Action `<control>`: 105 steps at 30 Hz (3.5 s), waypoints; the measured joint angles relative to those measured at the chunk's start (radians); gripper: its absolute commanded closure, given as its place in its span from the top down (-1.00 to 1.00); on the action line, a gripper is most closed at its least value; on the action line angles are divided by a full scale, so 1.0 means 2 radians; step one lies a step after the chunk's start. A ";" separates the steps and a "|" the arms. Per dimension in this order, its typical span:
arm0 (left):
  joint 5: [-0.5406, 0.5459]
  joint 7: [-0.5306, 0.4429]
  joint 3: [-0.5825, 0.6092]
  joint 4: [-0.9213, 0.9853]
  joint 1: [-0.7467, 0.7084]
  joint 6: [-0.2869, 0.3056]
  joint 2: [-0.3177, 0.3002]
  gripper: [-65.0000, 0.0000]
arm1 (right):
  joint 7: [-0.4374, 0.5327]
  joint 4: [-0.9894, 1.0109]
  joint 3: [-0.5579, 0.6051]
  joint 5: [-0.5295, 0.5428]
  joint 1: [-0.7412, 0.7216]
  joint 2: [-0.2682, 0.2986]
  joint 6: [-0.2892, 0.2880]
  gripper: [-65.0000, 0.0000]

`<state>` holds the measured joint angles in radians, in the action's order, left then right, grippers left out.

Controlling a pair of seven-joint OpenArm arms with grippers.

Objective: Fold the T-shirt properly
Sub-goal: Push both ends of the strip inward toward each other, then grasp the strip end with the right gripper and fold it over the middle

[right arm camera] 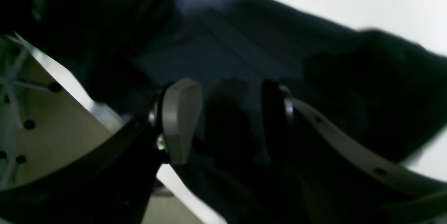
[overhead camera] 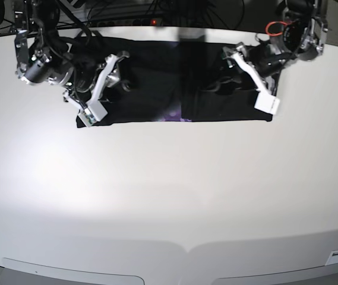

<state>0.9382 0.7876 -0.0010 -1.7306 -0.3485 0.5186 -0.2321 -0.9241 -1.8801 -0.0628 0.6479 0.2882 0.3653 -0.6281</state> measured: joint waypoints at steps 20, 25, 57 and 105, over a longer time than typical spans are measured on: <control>-0.127 -0.045 -0.039 0.000 -0.010 -0.003 -0.030 0.06 | -0.114 0.168 -0.155 0.138 -0.029 0.058 -0.016 -0.03; -0.127 -0.045 -0.039 0.000 -0.010 -0.003 -0.030 0.06 | -0.147 0.256 -0.155 0.168 -0.080 0.061 -0.031 -0.03; -0.165 -0.044 -0.039 0.000 -0.010 -0.001 -0.030 0.06 | -0.095 0.318 -0.073 0.247 -0.104 0.078 -0.033 -1.00; -0.250 -0.209 0.001 0.115 0.002 -0.028 -0.031 0.06 | 0.000 0.077 0.191 -0.001 -0.124 -0.255 0.003 -0.21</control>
<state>0.4385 0.3687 0.0013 -1.5005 -0.3435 0.4633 -0.2932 -0.9241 -1.7267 0.3199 0.6468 0.0395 -0.1444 -0.6212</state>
